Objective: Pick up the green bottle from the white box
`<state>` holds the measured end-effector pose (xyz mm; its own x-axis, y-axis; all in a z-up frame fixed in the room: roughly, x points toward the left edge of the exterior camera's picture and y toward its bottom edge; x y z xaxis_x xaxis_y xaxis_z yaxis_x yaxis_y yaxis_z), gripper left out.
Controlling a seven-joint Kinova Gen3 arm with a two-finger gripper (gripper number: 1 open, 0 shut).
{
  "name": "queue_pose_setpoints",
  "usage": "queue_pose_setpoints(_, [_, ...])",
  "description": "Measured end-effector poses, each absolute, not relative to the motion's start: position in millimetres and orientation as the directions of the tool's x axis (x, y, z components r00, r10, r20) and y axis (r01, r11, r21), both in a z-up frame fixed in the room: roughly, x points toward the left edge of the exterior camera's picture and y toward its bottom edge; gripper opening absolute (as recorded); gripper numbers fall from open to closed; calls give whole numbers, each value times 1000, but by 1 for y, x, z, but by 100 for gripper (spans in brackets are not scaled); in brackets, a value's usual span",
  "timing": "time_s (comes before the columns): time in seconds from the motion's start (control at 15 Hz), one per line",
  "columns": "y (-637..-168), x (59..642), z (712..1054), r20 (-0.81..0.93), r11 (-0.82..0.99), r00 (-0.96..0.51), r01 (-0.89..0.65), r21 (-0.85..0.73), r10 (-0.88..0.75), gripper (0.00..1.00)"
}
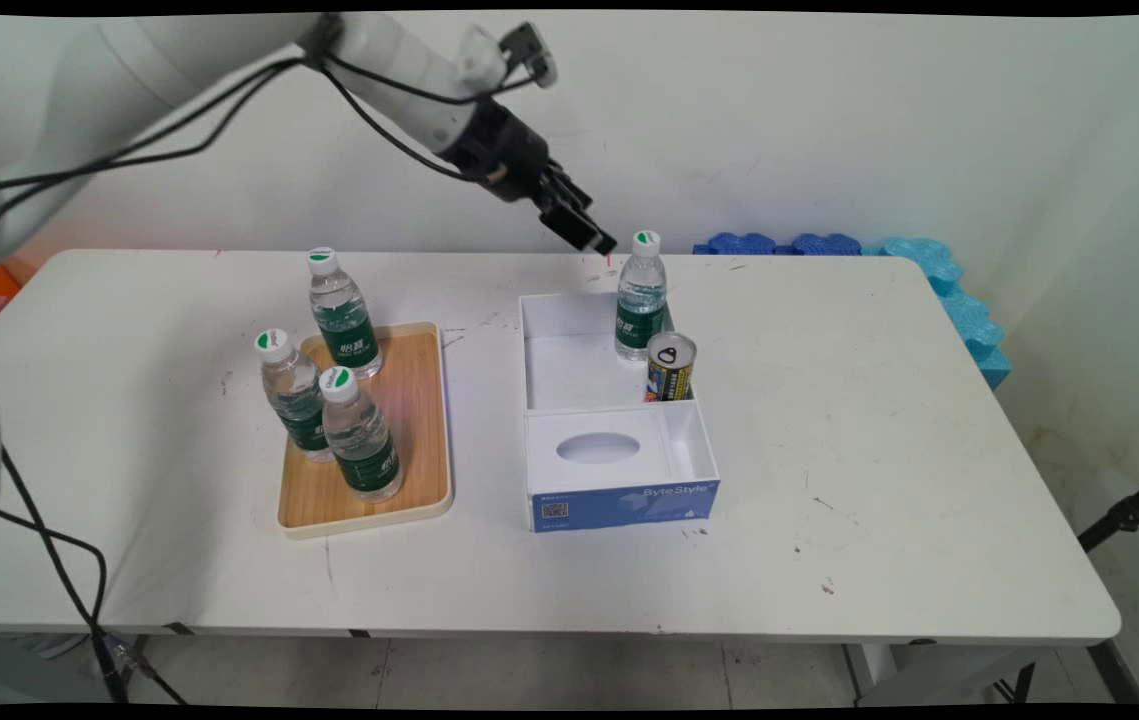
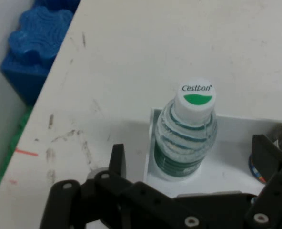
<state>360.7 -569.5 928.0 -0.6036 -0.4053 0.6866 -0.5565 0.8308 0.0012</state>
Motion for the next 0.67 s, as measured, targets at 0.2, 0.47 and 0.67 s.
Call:
queue_pose_setpoints(0.2, [-578,351,915,685,841,-611,-541,5,-397,100])
queue_pose_setpoints(0.47, [-589,341,899,684,854,-623,-520,0,-380,100])
queue_pose_setpoints(0.67, [-596,333,885,682,864,-632,-504,-1,-368,100])
